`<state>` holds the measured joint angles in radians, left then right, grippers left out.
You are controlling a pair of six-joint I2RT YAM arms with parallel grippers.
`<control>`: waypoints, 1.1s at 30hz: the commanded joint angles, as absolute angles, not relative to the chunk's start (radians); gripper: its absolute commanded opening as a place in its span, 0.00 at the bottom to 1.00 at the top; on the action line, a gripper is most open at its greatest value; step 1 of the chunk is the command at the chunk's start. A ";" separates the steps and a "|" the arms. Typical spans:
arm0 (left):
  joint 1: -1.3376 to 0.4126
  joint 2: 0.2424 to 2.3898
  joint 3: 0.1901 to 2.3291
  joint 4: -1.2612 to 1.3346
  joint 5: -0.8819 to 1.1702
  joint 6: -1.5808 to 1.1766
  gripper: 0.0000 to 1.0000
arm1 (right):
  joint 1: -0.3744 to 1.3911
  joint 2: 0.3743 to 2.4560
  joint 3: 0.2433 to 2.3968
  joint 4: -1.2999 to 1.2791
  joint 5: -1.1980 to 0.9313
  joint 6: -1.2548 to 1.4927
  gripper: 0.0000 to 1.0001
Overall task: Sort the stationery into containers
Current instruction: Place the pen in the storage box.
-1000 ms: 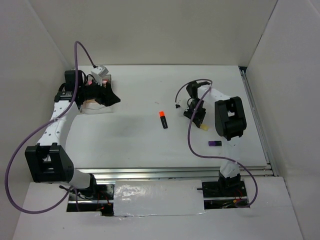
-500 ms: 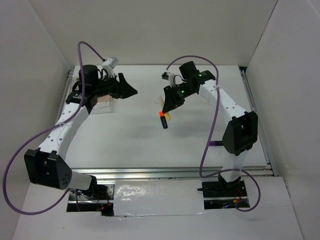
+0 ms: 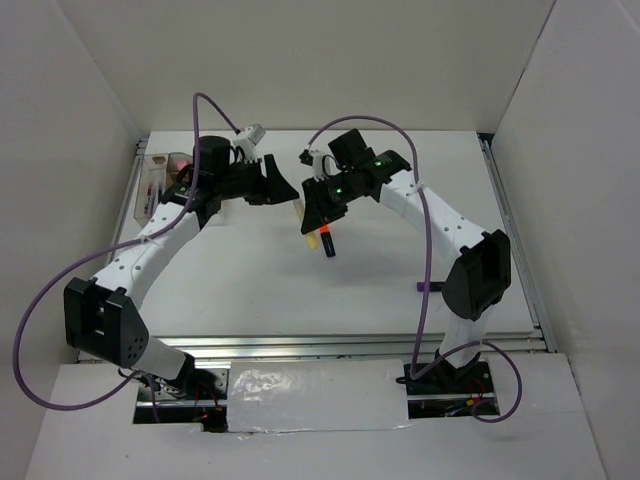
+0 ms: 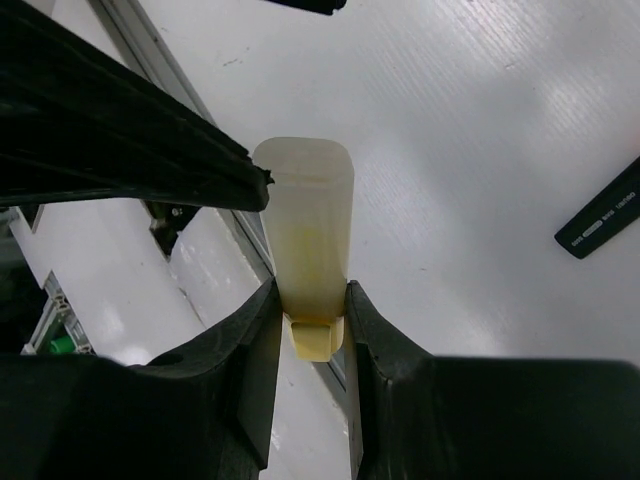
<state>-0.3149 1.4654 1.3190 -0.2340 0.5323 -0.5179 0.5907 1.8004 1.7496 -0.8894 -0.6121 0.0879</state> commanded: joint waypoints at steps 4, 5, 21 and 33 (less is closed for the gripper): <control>-0.316 1.456 1.246 -0.155 0.584 -0.589 0.63 | 0.595 1.741 1.778 -0.850 -0.568 0.135 0.00; -0.316 1.454 1.227 -0.146 0.598 -0.594 0.63 | 0.597 1.743 1.781 -0.851 -0.569 0.133 0.00; -0.336 1.459 1.137 -0.035 0.687 -0.687 0.59 | 0.621 1.805 1.858 -0.873 -0.563 0.121 0.00; -0.331 1.434 1.189 -0.159 0.594 -0.534 0.06 | 0.617 1.775 1.827 -0.862 -0.577 0.109 0.35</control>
<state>-0.3355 1.4620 1.1522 -0.0830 0.6659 -0.6674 0.6151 1.8187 1.7950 -0.8936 -0.5297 0.1093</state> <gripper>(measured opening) 0.299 0.352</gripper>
